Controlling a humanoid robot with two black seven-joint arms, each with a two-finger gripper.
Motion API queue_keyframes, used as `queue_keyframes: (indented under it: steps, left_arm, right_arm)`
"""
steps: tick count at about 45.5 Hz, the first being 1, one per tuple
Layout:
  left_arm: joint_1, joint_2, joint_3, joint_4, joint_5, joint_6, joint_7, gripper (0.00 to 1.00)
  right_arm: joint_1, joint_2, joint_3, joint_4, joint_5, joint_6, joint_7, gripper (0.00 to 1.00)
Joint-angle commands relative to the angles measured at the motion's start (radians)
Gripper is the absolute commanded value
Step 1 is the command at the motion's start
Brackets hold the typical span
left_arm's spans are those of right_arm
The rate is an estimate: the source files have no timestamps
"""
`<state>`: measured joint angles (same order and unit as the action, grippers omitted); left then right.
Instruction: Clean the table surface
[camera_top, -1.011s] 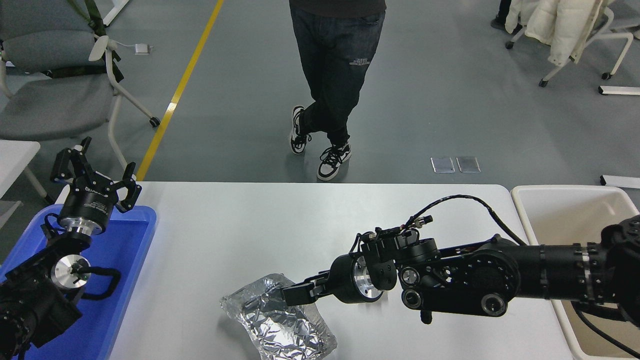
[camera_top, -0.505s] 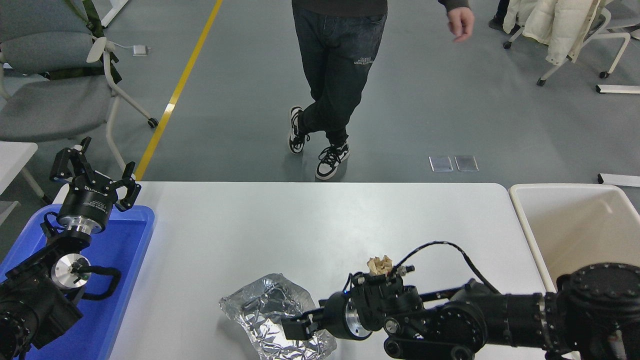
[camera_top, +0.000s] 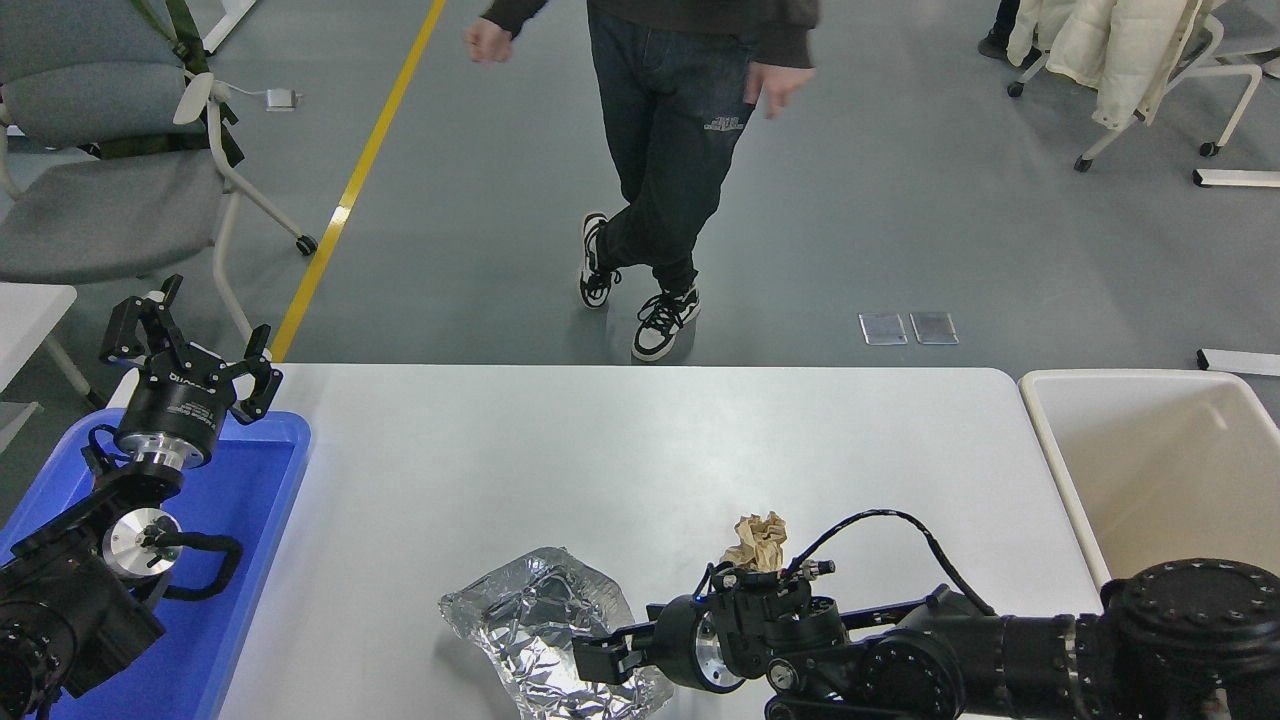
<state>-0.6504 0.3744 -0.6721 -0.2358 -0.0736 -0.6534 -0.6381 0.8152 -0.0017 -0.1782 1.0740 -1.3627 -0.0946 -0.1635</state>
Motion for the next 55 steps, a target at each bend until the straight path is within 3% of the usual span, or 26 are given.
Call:
queue_keyframes:
  steps: [1, 5, 6, 8, 38, 55]
  left_arm:
    - [0.000, 0.000, 0.000, 0.000, 0.000, 0.000, 0.000, 1.00]
    - [0.000, 0.000, 0.000, 0.000, 0.000, 0.000, 0.000, 1.00]
    - [0.000, 0.000, 0.000, 0.000, 0.000, 0.000, 0.000, 1.00]
    - [0.000, 0.000, 0.000, 0.000, 0.000, 0.000, 0.000, 1.00]
    - [0.000, 0.000, 0.000, 0.000, 0.000, 0.000, 0.000, 1.00]
    - [0.000, 0.000, 0.000, 0.000, 0.000, 0.000, 0.000, 1.00]
  right_arm:
    - [-0.022, 0.002, -0.001, -0.006, -0.026, -0.027, 0.021, 0.77]
    - [-0.013, 0.002, 0.000, -0.002, -0.024, -0.028, 0.041, 0.32]
    - [-0.010, 0.002, 0.002, -0.002, -0.024, -0.028, 0.044, 0.12]
    - [-0.008, 0.002, 0.003, -0.002, -0.024, -0.028, 0.044, 0.00]
    - [-0.013, -0.027, 0.071, -0.005, 0.050, -0.031, 0.044, 0.00]
    - [-0.004, -0.129, 0.192, 0.083, 0.149, -0.017, 0.039, 0.00]
